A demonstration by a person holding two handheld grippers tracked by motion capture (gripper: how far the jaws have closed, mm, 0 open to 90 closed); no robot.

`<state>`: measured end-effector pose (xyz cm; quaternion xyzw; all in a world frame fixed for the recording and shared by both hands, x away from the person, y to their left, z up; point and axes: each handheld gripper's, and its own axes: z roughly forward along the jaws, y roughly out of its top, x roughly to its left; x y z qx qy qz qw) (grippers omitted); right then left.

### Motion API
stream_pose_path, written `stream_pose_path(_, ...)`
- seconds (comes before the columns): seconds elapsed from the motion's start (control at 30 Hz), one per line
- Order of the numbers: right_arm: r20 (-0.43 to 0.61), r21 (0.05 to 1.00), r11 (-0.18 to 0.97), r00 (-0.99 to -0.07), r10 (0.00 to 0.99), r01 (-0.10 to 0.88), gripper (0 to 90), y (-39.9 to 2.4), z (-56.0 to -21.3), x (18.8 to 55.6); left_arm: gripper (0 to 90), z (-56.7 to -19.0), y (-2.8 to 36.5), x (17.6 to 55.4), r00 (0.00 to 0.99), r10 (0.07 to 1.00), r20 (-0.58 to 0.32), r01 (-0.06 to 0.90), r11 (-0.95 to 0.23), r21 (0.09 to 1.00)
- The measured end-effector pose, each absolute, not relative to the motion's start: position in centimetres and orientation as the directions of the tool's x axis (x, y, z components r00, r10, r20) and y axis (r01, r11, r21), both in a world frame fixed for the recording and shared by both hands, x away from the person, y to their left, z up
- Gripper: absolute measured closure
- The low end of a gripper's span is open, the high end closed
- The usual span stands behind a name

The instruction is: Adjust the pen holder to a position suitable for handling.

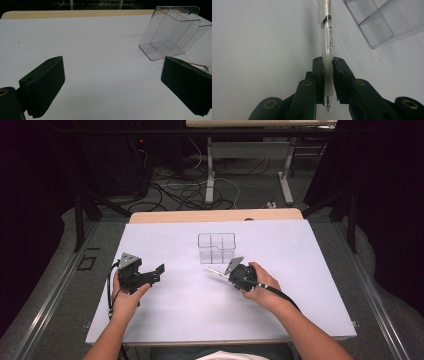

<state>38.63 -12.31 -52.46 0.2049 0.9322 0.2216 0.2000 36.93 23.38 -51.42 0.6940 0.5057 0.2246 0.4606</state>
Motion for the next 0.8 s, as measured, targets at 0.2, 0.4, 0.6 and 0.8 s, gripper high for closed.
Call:
stream_pose_path(0.2,-0.417,0.456,0.876,-0.831,0.369,0.16,80.0,-11.5,-52.3,37.6,5.3,-51.4,23.4,36.9,0.388,0.909,-0.153,0.495,-0.065,0.866)
stream_pose_path(0.4,-0.527,0.402,0.915,-0.809,0.26,0.032,80.0,-10.7,-52.0,36.8,5.3,-51.5,23.1,37.0,0.397,0.906,-0.145,0.499,-0.08,0.863)
stream_pose_path(0.6,-0.651,0.328,0.941,-0.743,0.157,-0.088,80.0,-10.8,-51.5,35.5,6.3,-51.6,22.9,36.9,0.402,0.905,-0.139,0.5,-0.09,0.861)
stream_pose_path(0.8,-0.766,0.275,0.938,-0.638,0.08,-0.212,80.0,-11.2,-51.3,34.1,7.6,-51.6,22.5,36.9,0.42,0.901,-0.108,0.498,-0.129,0.857)
